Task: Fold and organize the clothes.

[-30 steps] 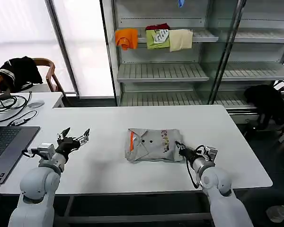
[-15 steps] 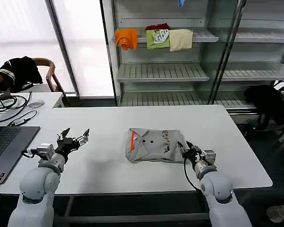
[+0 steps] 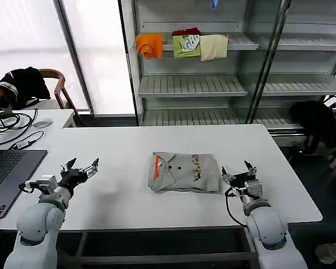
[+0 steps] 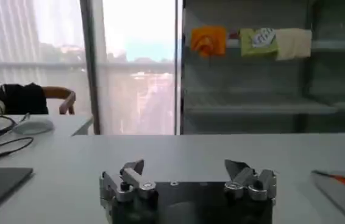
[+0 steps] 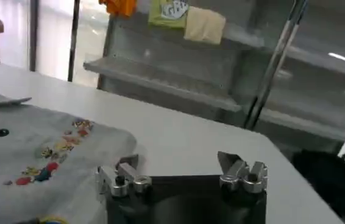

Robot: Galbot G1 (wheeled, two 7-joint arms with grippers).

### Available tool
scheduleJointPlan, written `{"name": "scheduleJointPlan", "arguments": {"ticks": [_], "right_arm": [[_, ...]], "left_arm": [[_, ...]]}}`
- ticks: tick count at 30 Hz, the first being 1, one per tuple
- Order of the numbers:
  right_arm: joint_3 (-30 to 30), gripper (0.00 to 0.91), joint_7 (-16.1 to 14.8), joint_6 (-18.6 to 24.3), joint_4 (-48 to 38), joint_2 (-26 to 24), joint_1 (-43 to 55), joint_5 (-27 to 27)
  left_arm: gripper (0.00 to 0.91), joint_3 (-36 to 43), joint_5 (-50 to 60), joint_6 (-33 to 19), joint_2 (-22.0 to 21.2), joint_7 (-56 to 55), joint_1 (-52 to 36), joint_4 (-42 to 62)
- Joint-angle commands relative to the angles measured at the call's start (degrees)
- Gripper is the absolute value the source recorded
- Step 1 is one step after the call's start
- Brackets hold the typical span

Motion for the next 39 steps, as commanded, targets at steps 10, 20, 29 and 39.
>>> {"name": "scheduleJointPlan", "arguments": {"ticks": [10, 20, 29, 39], "right_arm": [[2.7, 0.907, -1.5, -0.7, 4.3, -2.1, -2.5, -5.9], [3.5, 0.907, -0.4, -0.7, 1.2, -1.9, -2.3, -5.3], [5.7, 0.907, 0.0, 0.1, -0.1, -2.4, -2.3, -0.6], [6.5, 0.907, -0.3, -0.6, 0.3, -2.9, -2.7, 3.5]], "left_arm": [[0.907, -1.7, -2.5, -0.7, -0.3, 0.0, 3.4, -0.6], [0.907, -1.9, -2.5, -0.6, -0.7, -0.2, 4.0, -1.3], [0.907, -1.7, -3.1, -0.5, -1.1, -0.3, 3.4, -1.3], [0.907, -1.8, -4.0, -0.9, -1.4, -0.3, 3.2, -1.1]]}}
